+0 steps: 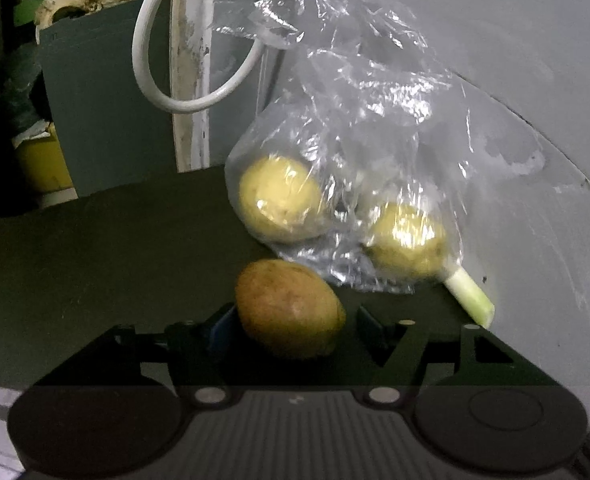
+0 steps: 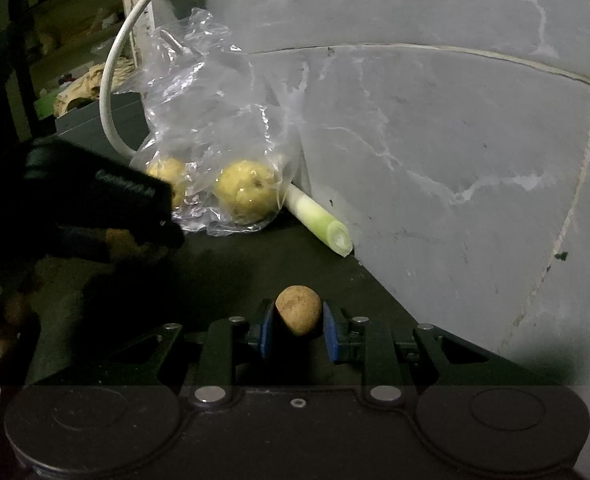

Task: Organize fruits
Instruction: 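Close the left gripper on the brown pear while the right gripper closes on the small brown fruit, then carry the brown pear and small brown fruit over the metal tray with both tools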

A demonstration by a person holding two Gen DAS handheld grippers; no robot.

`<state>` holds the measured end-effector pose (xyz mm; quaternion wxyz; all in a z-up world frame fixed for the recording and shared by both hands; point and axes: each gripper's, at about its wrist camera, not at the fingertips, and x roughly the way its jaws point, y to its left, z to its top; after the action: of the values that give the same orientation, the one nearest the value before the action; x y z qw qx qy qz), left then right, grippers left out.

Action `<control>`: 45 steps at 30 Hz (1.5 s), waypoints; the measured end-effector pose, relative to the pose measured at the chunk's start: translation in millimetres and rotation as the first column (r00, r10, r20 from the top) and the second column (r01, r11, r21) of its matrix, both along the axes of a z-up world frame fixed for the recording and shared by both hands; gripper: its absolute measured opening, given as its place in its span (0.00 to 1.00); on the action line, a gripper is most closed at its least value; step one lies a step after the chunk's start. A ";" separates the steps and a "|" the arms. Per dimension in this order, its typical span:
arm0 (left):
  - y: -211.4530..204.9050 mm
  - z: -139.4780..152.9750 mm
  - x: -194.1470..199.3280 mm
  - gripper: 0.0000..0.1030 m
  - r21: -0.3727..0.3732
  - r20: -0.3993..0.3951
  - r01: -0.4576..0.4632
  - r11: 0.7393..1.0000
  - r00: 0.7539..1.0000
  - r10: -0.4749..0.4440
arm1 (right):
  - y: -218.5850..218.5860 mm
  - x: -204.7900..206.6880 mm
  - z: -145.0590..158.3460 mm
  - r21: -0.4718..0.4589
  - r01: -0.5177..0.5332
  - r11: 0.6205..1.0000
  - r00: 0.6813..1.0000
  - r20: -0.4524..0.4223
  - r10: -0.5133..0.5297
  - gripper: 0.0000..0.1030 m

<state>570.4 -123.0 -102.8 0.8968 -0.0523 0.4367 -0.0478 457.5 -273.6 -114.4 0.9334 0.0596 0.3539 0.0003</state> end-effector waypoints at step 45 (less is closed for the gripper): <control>60.2 36.4 -103.5 0.56 -0.060 -0.011 0.041 0.997 0.999 -0.042 | 75.2 -68.4 39.4 -0.030 -0.024 0.999 0.999 0.029 0.025 0.27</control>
<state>467.0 -62.7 -66.5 0.8910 -0.0701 0.4416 -0.0792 389.1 -198.5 -74.9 0.9391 0.0415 0.3410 0.0075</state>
